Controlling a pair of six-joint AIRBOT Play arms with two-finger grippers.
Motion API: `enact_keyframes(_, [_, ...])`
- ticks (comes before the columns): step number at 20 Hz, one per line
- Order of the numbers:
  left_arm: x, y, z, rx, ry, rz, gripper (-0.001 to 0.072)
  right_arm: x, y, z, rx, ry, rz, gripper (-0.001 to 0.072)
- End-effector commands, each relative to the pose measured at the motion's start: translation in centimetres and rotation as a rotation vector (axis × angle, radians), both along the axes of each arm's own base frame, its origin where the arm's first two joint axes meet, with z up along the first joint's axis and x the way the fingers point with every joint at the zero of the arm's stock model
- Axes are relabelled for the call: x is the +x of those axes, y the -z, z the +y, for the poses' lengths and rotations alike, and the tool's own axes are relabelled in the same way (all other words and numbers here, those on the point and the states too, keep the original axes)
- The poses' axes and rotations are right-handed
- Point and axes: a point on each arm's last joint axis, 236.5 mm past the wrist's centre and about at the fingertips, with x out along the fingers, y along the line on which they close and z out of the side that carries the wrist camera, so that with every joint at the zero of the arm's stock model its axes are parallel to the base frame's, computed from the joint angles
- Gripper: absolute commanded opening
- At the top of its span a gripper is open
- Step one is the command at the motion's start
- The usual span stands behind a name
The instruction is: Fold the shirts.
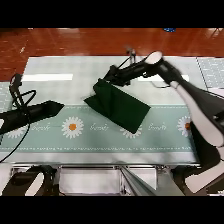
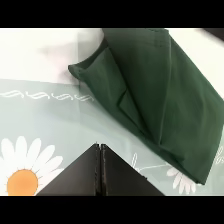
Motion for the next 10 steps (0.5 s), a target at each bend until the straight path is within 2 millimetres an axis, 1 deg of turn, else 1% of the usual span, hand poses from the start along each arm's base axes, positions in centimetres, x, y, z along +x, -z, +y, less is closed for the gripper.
enact_keyframes(1, [0.4, 0.0, 0.1, -0.012, -0.018, -0.008, 0.0018, -2.5, -3.5, -9.4, -0.205, -0.044, -0.029, 0.0414])
enact_keyframes(2, [0.4, 0.0, 0.1, -0.012, -0.018, -0.008, 0.0018, -3.5, -3.9, -13.6, -0.362, -0.022, -0.047, 0.0414])
enact_keyframes(3, [0.4, 0.0, 0.1, -0.012, -0.018, -0.008, 0.0018, -4.8, -4.1, -18.5, -0.547, 0.038, -0.067, 0.0414])
enact_keyframes(4, [0.4, 0.0, 0.1, -0.012, -0.018, -0.008, 0.0018, -6.2, -4.2, -22.9, -0.712, 0.130, -0.082, 0.0414])
enact_keyframes(5, [0.4, 0.0, 0.1, -0.012, -0.018, -0.008, 0.0018, -7.5, -4.0, -26.4, -0.824, 0.233, -0.096, 0.0414])
enact_keyframes(6, [0.4, 0.0, 0.1, -0.012, -0.018, -0.008, 0.0018, -9.1, -3.2, -28.3, -0.859, 0.343, -0.105, 0.0414])
enact_keyframes(7, [0.4, 0.0, 0.1, -0.012, -0.018, -0.008, 0.0018, -10.5, -1.8, -28.9, -0.840, 0.431, -0.112, 0.0414])
enact_keyframes(8, [0.4, 0.0, 0.1, -0.012, -0.018, -0.008, 0.0018, -11.8, 0.3, -28.5, -0.774, 0.517, -0.103, 0.0413])
enact_keyframes(9, [0.4, 0.0, 0.1, -0.012, -0.018, -0.008, 0.0018, -12.9, 2.5, -27.5, -0.683, 0.586, -0.068, 0.0413])
enact_keyframes(10, [0.4, 0.0, 0.1, -0.012, -0.018, -0.008, 0.0018, -14.0, 4.9, -25.8, -0.576, 0.630, -0.009, 0.0413])
